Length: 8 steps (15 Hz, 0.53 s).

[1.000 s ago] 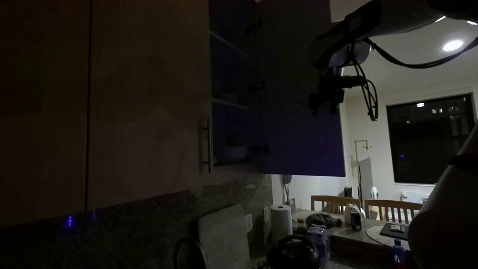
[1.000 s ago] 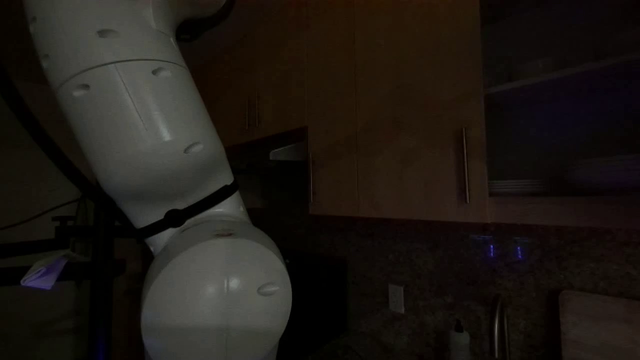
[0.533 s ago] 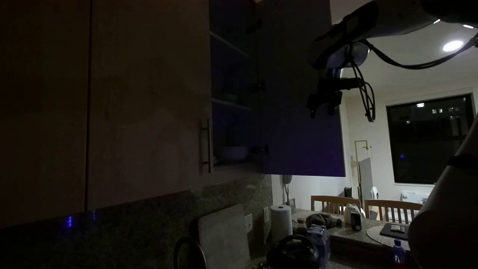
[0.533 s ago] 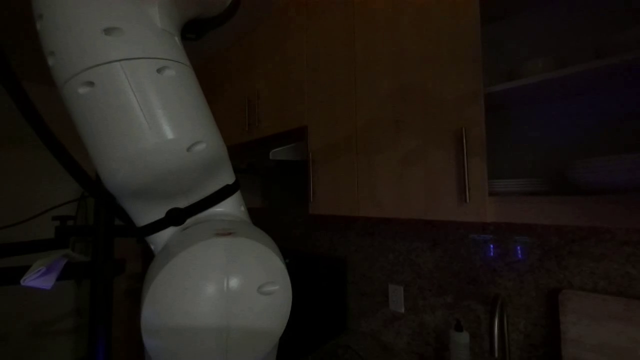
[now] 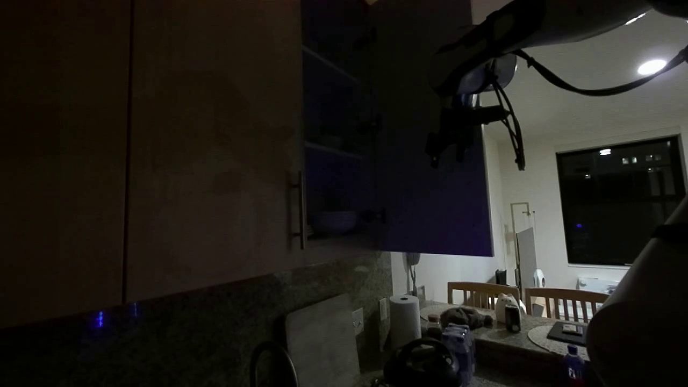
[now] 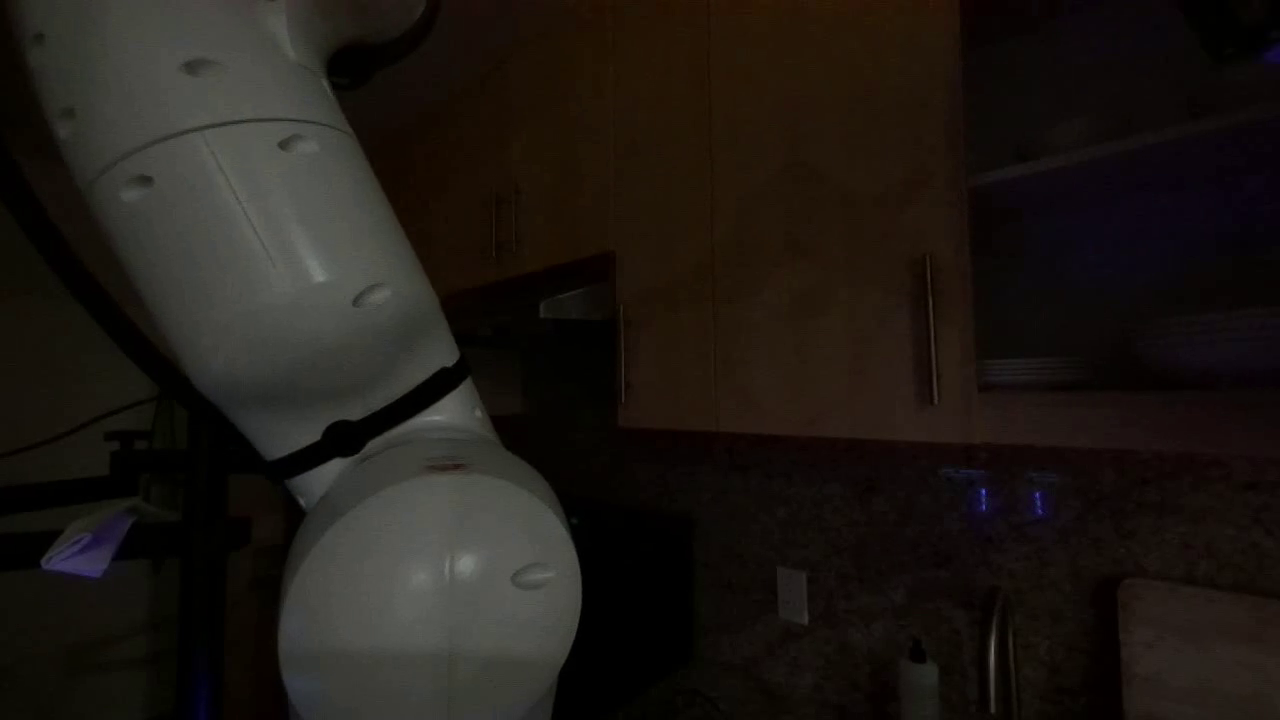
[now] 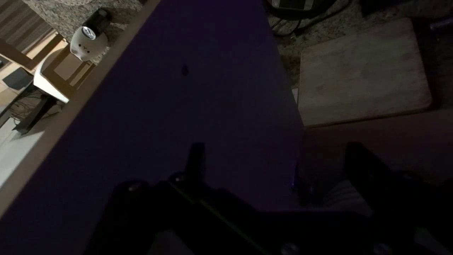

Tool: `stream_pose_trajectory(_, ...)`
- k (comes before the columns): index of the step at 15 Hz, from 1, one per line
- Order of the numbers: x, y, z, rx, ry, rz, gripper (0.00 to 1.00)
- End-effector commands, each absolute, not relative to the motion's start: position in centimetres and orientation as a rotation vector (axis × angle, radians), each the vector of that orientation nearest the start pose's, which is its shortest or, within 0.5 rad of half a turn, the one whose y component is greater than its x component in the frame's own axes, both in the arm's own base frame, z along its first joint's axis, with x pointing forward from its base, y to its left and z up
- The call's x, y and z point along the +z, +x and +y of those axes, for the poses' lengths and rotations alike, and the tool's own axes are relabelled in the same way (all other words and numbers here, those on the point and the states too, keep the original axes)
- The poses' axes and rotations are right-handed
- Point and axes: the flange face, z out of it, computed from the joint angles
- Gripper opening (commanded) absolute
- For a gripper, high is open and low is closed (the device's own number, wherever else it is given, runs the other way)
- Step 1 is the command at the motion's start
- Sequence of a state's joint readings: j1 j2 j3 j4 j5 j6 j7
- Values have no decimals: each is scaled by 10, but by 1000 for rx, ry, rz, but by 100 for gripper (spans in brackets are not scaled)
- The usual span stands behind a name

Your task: Open the right door of the cabinet above the sink

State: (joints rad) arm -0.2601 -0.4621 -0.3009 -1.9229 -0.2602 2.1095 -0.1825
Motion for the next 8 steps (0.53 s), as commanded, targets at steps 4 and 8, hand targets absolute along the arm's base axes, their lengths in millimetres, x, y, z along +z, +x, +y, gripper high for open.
stream_pose_trajectory(4, 698, 348, -185, -827, -3383, 340, 100)
stream_pose_trajectory(8, 672, 342, -126, -792, -3376, 263, 100)
